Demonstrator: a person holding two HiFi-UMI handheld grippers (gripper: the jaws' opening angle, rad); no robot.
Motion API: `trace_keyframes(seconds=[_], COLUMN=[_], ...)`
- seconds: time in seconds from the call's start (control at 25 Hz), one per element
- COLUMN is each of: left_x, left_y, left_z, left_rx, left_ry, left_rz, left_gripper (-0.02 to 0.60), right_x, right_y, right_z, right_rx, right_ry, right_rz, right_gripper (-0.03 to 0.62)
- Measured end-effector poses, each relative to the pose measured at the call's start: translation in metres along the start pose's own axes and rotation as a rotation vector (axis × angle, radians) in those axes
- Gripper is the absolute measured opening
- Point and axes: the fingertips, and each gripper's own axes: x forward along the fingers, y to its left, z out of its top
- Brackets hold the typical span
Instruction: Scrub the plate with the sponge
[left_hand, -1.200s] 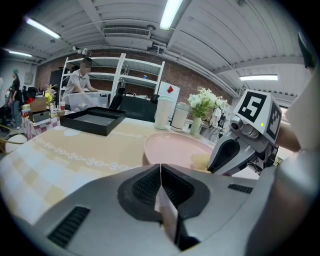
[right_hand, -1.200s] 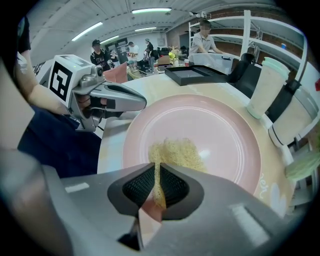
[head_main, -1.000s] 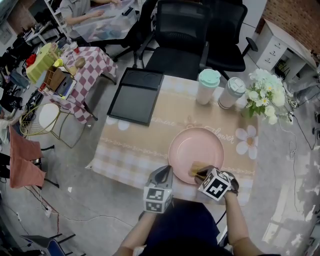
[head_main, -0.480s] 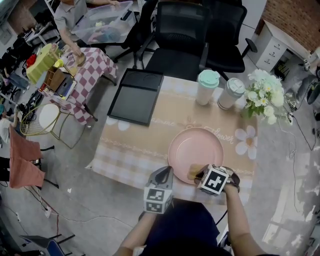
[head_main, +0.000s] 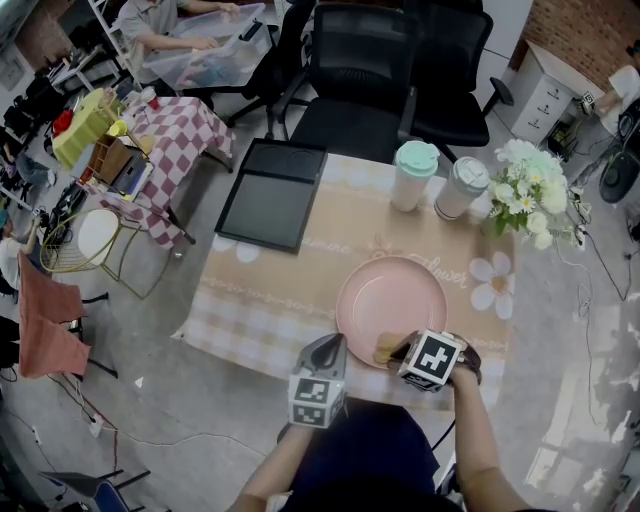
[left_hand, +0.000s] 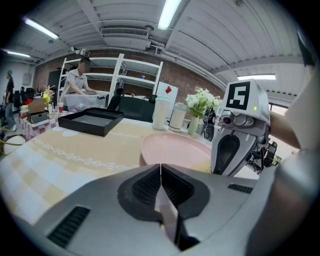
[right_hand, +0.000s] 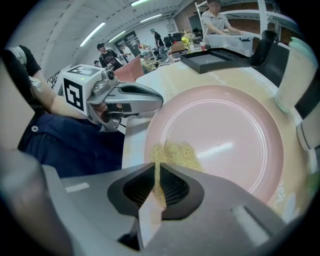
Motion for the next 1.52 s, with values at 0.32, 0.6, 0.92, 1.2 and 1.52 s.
trace_keyframes(seconds=[0.32,0.6,0.92,1.2,1.52], left_x=[0.0,-0.001,0.0,0.002,0.005], left_y=[0.0,0.0,-0.005,-0.011,-0.014], left_z=[0.001,0.001,0.001,0.002,0.0], left_rx=[0.001,0.002,0.004,0.013,0.019], left_ry=[0.001,0.004,-0.003,-0.006,0.003], left_rz=[-0.005,-0.008,-0.013,-0.026,-0.034], left_gripper=[0.012,0.012,0.012,0.012,0.012], right_x=[-0.019,-0.051,-0.075,-0.081,-0.061], right_y=[0.003,-0.028,-0.081,-0.118,-0.144], right_z=[0.009,0.01,0.01,0.021,0.022], right_rx=[0.001,0.015,-0.021,-0.141,-0.18], right_ry=[-0.072,-0.103,-0.093,-0.077,-0.011], right_rz=[-0.017,-0.193,-0.447,-0.62,-0.662], right_gripper=[0.032,0.032,0.032,0.032,0.032])
